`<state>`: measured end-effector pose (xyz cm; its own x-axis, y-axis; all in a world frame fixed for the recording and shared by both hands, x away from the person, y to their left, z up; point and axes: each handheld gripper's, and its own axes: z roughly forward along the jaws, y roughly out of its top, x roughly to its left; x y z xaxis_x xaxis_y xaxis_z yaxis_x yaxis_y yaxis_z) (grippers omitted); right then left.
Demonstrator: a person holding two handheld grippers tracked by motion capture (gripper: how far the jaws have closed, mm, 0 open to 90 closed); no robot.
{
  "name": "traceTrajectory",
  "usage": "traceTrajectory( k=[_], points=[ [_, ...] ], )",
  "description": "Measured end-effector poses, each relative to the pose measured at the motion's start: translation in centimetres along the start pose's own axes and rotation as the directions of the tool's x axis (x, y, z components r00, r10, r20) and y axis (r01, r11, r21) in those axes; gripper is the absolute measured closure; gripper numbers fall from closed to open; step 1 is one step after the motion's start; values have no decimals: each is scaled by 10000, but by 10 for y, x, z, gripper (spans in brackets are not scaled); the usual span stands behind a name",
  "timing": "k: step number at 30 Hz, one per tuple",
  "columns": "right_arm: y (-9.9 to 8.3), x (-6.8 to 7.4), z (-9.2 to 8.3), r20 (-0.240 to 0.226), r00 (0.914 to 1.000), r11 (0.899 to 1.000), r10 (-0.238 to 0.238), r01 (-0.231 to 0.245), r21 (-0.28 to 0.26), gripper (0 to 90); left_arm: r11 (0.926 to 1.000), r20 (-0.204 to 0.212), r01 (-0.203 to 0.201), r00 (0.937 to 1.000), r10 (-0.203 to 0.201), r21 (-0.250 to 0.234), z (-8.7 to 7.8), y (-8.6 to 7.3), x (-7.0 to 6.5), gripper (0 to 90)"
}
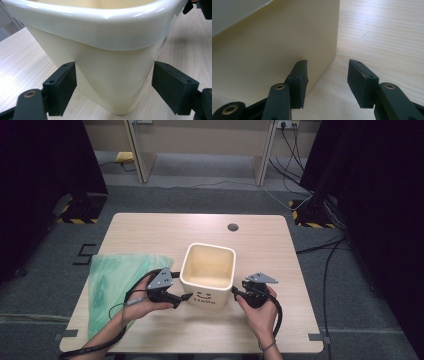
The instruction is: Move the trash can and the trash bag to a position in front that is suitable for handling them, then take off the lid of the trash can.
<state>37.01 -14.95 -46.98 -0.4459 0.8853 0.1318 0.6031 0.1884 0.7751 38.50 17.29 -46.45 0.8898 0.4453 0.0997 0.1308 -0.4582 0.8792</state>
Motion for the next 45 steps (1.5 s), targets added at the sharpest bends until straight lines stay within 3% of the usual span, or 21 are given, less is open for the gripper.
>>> traceTrajectory(
  k=[11, 21, 24, 27, 28, 29, 31, 32, 36, 39, 43, 45],
  points=[
    [5, -3, 2, 206, 9996, 9998, -198, 197, 33, 510, 9999, -111, 64, 9999, -65, -89, -1, -5, -11, 204],
    [7, -10, 1, 331, 9994, 10000, -60, 63, -75, 484, 9998, 204, 18, 9998, -14, -211, -6, -9, -20, 223],
    [14, -15, -5, 616, 9981, 9998, -8, 21, -216, 479, 9994, 147, 7, 9999, -2, -356, -15, -11, -23, 223],
    [31, -22, -21, 1196, 9928, 9985, 90, -23, -555, 493, 9984, -139, 118, 9998, -126, -548, -30, -14, -21, 208],
    [36, -23, -25, 1228, 9923, 9973, 180, -92, -722, 500, 9974, -421, 253, 9987, -282, -673, -42, -17, -19, 206],
    [36, -23, -25, 1228, 9923, 9973, 180, -92, -722, 500, 9974, -421, 253, 9987, -282, -673, -42, -17, -19, 205],
    [52, -27, -35, 1222, 9906, 9924, 614, -475, -1136, 503, 9932, -793, 651, 9942, -729, -960, -59, -23, -13, 203],
    [52, -27, -35, 1222, 9906, 9924, 614, -475, -1136, 503, 9932, -793, 651, 9942, -729, -960, -59, -23, -13, 204],
    [73, -26, -40, 1168, 9880, 9865, 1006, -837, -1408, 534, 9871, -1371, 1140, 9821, -1290, -1124, -78, -31, -4, 210],
    [80, -22, -40, 1188, 9882, 9865, 969, -795, -1433, 549, 9771, -1478, 1651, 9717, -1845, -1341, -89, -35, -2, 221],
    [90, -17, -37, 851, 9903, 9876, 1096, -989, -1217, 555, 9729, -1600, 1822, 9657, -2043, -1427, -96, -40, -4, 222],
    [95, -15, -36, 721, 9906, 9872, 1164, -1074, -1175, 574, 9755, -1698, 1773, 9654, -1981, -1301, -97, -43, -7, 224]
  ],
)
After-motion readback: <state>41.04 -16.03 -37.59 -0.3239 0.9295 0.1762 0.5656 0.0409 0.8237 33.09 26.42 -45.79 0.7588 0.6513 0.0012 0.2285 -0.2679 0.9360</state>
